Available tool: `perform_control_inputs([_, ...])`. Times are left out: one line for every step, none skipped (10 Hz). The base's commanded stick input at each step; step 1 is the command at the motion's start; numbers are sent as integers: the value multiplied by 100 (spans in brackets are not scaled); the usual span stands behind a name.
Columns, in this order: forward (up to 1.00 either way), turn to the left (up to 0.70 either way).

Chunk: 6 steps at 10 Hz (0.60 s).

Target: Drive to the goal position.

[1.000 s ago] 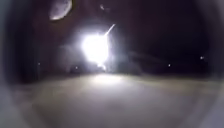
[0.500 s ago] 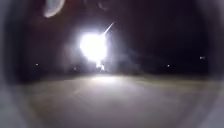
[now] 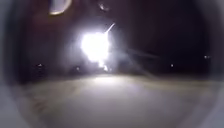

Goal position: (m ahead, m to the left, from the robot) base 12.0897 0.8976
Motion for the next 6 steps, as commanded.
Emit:
perform_control_inputs([100, 0])
perform_control_inputs([100, 0])
perform_control_inputs([100, 0])
perform_control_inputs([100, 0])
perform_control_inputs([100, 0])
perform_control_inputs([100, 0])
